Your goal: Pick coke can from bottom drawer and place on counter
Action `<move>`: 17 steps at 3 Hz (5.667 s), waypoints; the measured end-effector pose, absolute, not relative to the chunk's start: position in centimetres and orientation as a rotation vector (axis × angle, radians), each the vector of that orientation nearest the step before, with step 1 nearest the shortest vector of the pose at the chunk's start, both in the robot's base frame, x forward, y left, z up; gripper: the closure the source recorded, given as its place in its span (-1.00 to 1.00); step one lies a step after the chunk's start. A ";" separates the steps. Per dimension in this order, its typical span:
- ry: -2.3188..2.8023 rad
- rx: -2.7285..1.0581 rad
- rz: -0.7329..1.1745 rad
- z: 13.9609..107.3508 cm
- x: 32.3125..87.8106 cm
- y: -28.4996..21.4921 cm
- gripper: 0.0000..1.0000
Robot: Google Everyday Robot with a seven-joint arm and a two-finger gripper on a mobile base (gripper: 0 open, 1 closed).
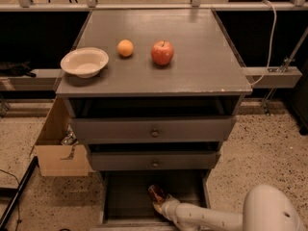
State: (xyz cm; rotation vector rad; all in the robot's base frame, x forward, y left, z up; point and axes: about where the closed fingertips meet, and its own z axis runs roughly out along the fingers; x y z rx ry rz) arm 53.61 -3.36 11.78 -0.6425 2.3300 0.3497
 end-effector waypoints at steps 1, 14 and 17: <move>2.260 -0.621 0.260 14.1 49.9 -7.2 1.00; 1.575 -0.261 -0.106 55.8 49.4 -29.7 1.00; 1.496 -0.202 -0.092 59.7 50.2 -31.3 1.00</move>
Offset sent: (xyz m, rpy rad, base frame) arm -0.0955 -0.1489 0.0803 -0.0812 -0.2453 -0.1763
